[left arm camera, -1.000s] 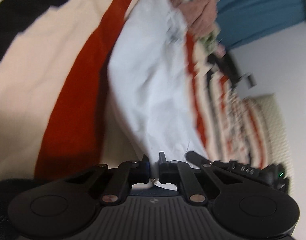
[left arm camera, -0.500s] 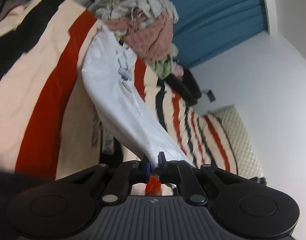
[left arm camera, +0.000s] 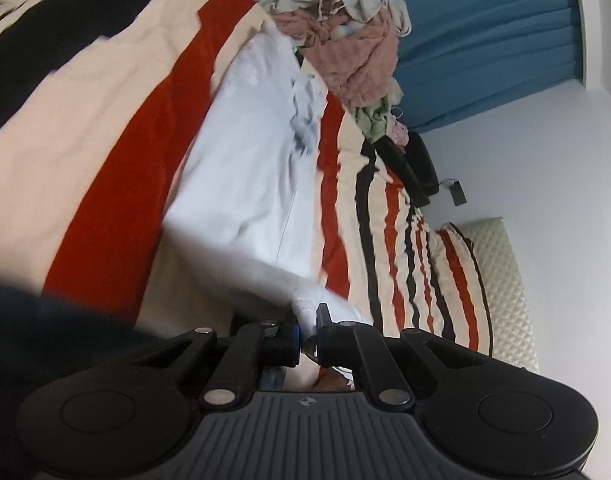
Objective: Fold clothes
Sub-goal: 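Lift the hem with both grippers and fold it toward the collar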
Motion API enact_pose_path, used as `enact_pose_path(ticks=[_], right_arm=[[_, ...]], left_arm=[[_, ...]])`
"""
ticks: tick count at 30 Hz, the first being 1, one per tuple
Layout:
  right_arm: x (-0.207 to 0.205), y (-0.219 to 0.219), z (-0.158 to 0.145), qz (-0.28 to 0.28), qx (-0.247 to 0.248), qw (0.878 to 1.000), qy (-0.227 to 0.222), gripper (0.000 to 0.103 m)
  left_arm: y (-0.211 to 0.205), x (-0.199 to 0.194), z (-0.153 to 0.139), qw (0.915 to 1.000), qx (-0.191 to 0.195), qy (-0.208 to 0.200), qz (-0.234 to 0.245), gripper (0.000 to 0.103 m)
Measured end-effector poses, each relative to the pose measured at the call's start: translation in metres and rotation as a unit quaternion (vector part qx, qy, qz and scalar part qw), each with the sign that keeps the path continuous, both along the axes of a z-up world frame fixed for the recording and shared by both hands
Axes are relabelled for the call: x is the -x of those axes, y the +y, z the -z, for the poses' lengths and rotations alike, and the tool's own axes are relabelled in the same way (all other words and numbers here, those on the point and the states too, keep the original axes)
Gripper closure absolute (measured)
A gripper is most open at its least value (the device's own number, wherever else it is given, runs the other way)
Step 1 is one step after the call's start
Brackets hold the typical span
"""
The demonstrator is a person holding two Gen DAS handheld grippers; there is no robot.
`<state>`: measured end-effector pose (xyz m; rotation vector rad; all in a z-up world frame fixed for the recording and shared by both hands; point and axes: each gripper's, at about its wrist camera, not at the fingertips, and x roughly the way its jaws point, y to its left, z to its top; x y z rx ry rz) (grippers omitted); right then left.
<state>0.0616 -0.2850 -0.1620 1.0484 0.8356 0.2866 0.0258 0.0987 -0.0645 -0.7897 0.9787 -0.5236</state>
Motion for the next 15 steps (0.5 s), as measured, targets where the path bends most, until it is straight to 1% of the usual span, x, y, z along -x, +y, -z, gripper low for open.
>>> enact_pose_path(ticks=[2, 5, 7, 9, 12, 15], right_arm=[[-0.027, -0.006, -0.001, 0.013, -0.017, 1.0, 0.006, 0.096], [-0.081, -0.015, -0.005, 0.039, -0.029, 0.999, 0.009, 0.096], [-0.119, -0.021, -0.007, 0.056, -0.033, 0.998, 0.011, 0.096], [-0.155, -0.027, -0.004, 0.065, -0.03, 0.997, 0.011, 0.096], [-0.209, -0.038, 0.013, 0.065, -0.031, 0.997, 0.016, 0.095], [-0.251, -0.045, 0.034, 0.06, -0.016, 0.998, 0.016, 0.094]], left_arm=[[-0.016, -0.04, -0.009, 0.9998, -0.011, -0.015, -0.005, 0.096], [-0.037, -0.102, -0.023, 0.9982, -0.036, -0.047, -0.011, 0.096], [-0.052, -0.139, -0.032, 0.9959, -0.059, -0.066, -0.019, 0.096], [-0.067, -0.174, -0.036, 0.992, -0.09, -0.086, -0.021, 0.096], [-0.088, -0.224, -0.032, 0.9836, -0.14, -0.111, -0.028, 0.095], [-0.106, -0.271, -0.013, 0.9745, -0.185, -0.122, -0.033, 0.095]])
